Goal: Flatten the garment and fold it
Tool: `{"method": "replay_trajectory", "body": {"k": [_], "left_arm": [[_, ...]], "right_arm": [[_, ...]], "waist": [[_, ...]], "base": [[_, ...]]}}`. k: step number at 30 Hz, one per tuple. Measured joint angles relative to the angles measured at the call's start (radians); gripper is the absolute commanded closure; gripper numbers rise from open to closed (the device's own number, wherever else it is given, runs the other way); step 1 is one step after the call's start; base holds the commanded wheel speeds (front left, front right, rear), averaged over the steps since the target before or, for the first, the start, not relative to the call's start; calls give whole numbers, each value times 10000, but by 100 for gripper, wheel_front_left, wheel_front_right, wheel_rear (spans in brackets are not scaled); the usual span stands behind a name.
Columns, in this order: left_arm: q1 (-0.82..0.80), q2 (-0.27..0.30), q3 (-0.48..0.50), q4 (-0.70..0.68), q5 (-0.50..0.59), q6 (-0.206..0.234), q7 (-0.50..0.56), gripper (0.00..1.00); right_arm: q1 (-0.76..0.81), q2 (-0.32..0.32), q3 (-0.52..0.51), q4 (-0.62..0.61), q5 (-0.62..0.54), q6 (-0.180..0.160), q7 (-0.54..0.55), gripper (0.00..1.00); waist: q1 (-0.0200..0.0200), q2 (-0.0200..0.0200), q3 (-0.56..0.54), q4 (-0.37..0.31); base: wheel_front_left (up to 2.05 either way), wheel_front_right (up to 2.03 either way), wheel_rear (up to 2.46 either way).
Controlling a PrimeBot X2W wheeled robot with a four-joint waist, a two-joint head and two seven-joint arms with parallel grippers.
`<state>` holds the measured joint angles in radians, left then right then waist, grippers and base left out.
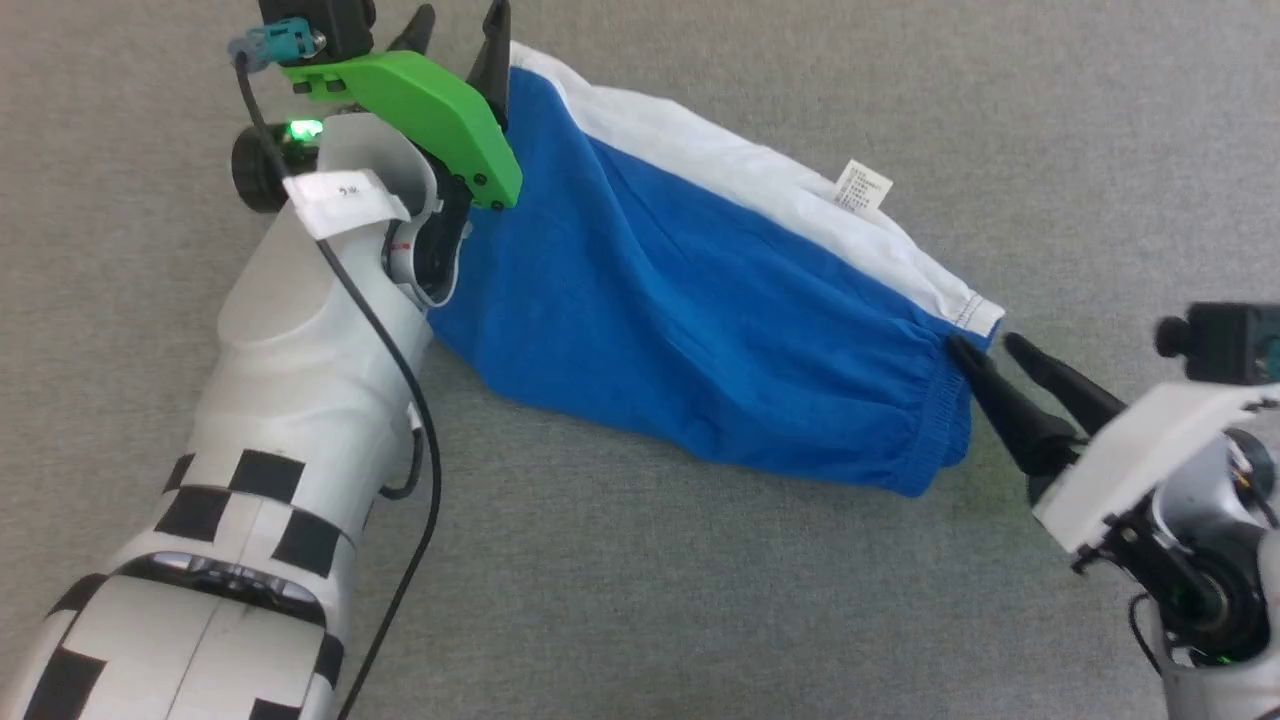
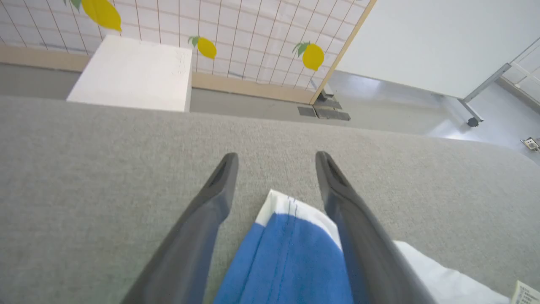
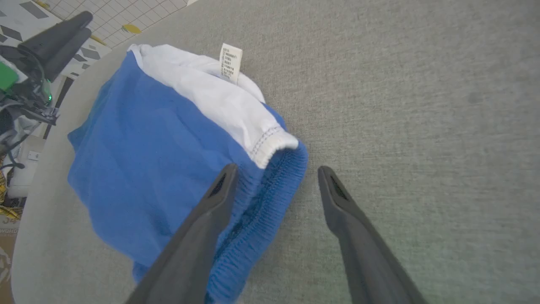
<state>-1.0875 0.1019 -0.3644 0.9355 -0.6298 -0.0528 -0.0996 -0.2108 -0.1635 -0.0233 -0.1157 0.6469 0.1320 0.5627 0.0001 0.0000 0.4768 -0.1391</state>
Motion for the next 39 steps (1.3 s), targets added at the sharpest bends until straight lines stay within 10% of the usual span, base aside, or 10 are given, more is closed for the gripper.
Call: {"method": "replay_trajectory", "body": {"k": [7, 18, 25, 39], "left_arm": [[620, 780, -677, -1026, 1223, 38, -1398, 0], [5716, 2220, 466, -7273, 2936, 1885, -1584, 0], [8448, 2050, 1231, -9344, 3137, 2487, -1584, 0], [9289, 1116, 1546, -9745, 3572, 2046, -1584, 0]], "right_arm": [[948, 192, -596, -951, -1850, 0, -140, 0], [2347, 754, -77, -1808, -4993, 0, 1611, 0], [1836, 1037, -121, -932, -5584, 0, 1801, 0], [1027, 1112, -920, 1358, -5898, 0, 1950, 0]], "waist": [[0, 0, -962, 273], [-2, 0, -2061, 994], [-2, 0, -2240, 1488], [-2, 0, -2201, 2210]], "base": [[0, 0, 0], [0, 0, 0], [0, 0, 0], [0, 0, 0]]}}
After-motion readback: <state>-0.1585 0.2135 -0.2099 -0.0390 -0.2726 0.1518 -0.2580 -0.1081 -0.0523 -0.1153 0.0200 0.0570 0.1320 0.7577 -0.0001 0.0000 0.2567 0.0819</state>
